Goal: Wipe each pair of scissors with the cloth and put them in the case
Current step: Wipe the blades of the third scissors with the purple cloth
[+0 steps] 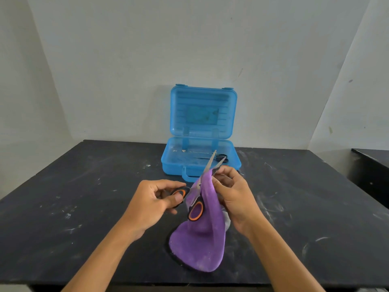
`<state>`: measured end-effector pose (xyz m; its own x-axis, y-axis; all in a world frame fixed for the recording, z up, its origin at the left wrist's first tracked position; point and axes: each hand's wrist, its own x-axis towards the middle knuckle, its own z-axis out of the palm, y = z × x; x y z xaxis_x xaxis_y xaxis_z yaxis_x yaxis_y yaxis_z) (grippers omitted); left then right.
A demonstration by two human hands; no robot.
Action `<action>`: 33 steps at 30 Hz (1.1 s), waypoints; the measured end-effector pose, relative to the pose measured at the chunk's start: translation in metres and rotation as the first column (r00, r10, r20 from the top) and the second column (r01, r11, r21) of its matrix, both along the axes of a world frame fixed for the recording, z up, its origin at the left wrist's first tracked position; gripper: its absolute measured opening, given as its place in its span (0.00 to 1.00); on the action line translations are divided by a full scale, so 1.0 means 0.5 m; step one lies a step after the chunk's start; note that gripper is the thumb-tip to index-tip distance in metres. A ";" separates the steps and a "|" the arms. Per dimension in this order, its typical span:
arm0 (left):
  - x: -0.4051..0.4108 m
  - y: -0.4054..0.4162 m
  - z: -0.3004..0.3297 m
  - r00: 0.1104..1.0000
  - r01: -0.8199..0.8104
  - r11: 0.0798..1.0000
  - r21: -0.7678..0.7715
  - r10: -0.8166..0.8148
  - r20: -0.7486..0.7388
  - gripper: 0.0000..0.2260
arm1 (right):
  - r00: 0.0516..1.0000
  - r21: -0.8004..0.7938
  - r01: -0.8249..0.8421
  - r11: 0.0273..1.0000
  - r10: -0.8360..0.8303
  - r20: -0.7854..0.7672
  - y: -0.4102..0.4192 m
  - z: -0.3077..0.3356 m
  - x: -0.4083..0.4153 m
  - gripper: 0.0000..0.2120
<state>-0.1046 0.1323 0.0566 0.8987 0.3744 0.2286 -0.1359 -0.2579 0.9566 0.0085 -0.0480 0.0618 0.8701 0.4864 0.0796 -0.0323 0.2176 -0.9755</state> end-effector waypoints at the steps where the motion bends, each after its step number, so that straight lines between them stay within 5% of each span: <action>1: 0.000 0.000 0.000 1.000 0.015 1.000 0.010 -0.015 -0.008 0.16 | 1.000 -0.001 -0.001 1.000 0.001 -0.010 0.003 -0.001 0.001 0.11; 12: 0.013 0.007 0.010 1.000 0.026 1.000 0.003 -0.026 -0.002 0.16 | 0.997 -0.012 -0.017 1.000 0.018 0.072 -0.003 0.022 0.019 0.07; 15: 0.015 0.015 0.016 0.999 -0.020 1.000 0.013 0.020 0.028 0.16 | 0.987 -0.026 -0.063 0.998 0.066 0.144 -0.019 0.027 0.027 0.09; 18: 0.018 0.025 0.023 0.994 -0.088 0.996 0.001 0.088 0.059 0.14 | 0.956 -0.126 0.069 0.990 -0.029 0.292 -0.029 0.041 0.041 0.10; 20: 0.021 0.029 0.033 0.989 -0.117 0.993 -0.008 0.117 0.090 0.12 | 0.873 -0.246 0.254 0.936 -0.112 0.474 -0.029 0.058 0.051 0.09; 23: 0.026 0.030 0.052 0.981 -0.148 0.989 0.021 0.144 0.130 0.12 | 0.597 -0.250 0.601 0.759 -0.218 0.772 -0.021 0.089 0.053 0.09; 25: 0.028 0.029 0.062 0.976 -0.165 0.985 0.043 0.157 0.149 0.12 | 0.539 -0.228 0.656 0.720 -0.235 0.809 -0.016 0.106 0.052 0.09; 30: 0.031 0.021 0.068 0.976 -0.172 0.979 0.106 0.154 0.156 0.12 | 0.845 -0.216 0.311 0.925 -0.165 0.509 -0.002 0.102 0.049 0.06; 33: 0.027 0.017 0.063 0.983 -0.132 0.986 0.104 0.117 0.141 0.13 | 0.915 -0.136 0.189 0.973 -0.124 0.383 0.010 0.073 0.038 0.07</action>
<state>-0.0909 0.1411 0.0880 0.8047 0.4466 0.3912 -0.2211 -0.3860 0.8956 0.0276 -0.0430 0.0985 0.8599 0.3810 0.3397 0.3584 0.0233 -0.9333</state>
